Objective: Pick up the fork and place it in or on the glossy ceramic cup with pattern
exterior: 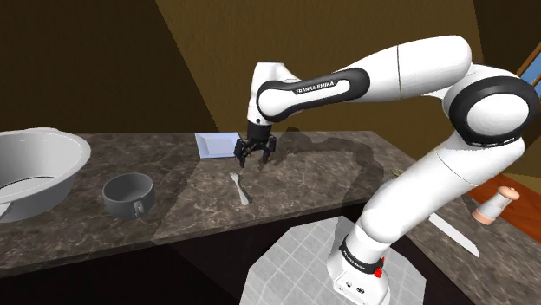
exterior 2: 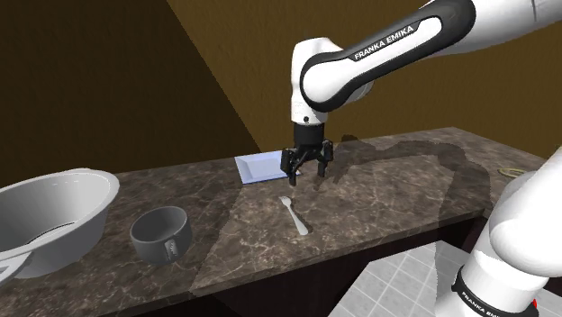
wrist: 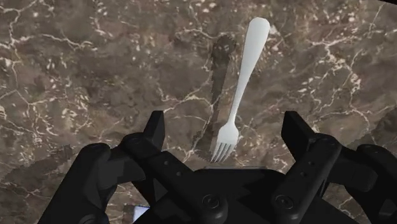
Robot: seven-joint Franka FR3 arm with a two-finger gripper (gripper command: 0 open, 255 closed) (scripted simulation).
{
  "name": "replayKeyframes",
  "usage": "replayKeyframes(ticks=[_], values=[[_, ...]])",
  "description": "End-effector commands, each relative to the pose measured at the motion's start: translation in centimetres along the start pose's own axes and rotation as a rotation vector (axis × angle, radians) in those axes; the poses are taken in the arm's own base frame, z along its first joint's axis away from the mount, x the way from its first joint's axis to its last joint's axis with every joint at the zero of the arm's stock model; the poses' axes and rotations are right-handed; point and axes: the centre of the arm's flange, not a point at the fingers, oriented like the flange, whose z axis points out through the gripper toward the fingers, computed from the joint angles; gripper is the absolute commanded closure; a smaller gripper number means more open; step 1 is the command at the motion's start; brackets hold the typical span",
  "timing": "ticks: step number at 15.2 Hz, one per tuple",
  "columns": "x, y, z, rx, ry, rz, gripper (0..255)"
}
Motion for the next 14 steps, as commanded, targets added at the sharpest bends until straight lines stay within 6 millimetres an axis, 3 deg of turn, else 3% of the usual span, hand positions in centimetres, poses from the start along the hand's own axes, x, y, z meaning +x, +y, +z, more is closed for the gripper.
replayKeyframes(ticks=[1,5,14], values=[[1.2,-1.1,2.3,0.002,-0.023,0.051,0],[3.6,-2.8,7.0,0.006,-0.069,0.148,0],[3.4,-2.9,11.2,0.006,-0.071,0.152,0]])
